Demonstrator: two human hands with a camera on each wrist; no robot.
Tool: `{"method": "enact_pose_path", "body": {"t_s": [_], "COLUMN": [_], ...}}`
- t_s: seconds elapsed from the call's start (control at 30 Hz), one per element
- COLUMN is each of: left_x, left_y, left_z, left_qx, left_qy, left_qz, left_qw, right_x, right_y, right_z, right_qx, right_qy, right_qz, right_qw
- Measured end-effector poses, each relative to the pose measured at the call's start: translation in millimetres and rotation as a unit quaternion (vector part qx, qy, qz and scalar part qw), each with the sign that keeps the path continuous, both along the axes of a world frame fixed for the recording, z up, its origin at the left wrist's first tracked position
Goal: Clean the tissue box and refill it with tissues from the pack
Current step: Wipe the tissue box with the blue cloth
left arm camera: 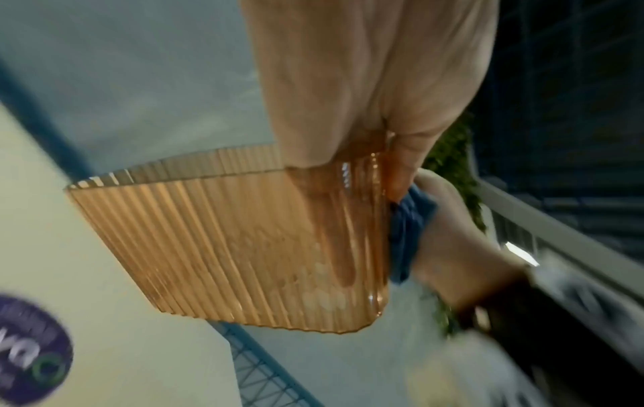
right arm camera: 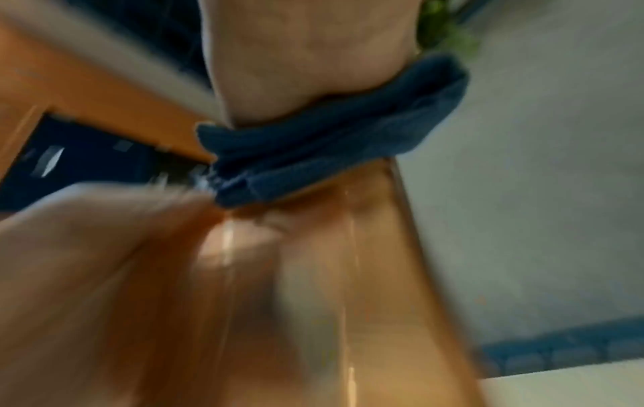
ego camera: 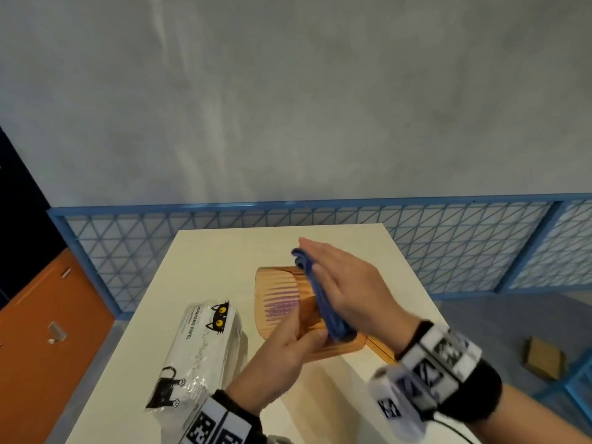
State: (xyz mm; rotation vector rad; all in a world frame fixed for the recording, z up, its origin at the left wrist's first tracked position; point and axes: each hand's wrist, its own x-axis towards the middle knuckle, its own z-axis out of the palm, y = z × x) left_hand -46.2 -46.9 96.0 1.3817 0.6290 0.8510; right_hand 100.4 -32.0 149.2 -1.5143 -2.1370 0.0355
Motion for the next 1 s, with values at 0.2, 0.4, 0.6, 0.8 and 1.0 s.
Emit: {"method": "enact_pose_path", "body": {"t_s": [0.2, 0.4, 0.6, 0.8, 1.0], "left_x": [2.5, 5.9, 6.2, 23.0, 64.7], "left_y": [5.4, 10.2, 11.9, 22.6, 29.4], "left_z": [2.0, -5.9, -8.6, -19.6, -51.7], "left_qx": [0.063, 0.016, 0.028, 0.183, 0.159], "left_qy": [0.054, 0.064, 0.129, 0.334, 0.47], "left_qz": [0.025, 0.035, -0.066, -0.091, -0.039], "left_qw": [0.996, 0.997, 0.989, 0.92, 0.867], "right_x": [2.9, 8.6, 50.3, 108.5, 123.6], "right_y": [17.3, -13.5, 30.2, 36.4, -5.5], "right_z": [13.3, -35.0, -33.1, -106.6, -166.0], "right_qx": [-0.102, 0.01, -0.179, -0.359, -0.446], "right_qy": [-0.007, -0.037, 0.061, -0.128, -0.174], "right_qz": [-0.028, 0.051, -0.036, -0.139, -0.174], "right_qw": [0.994, 0.998, 0.981, 0.914, 0.86]}}
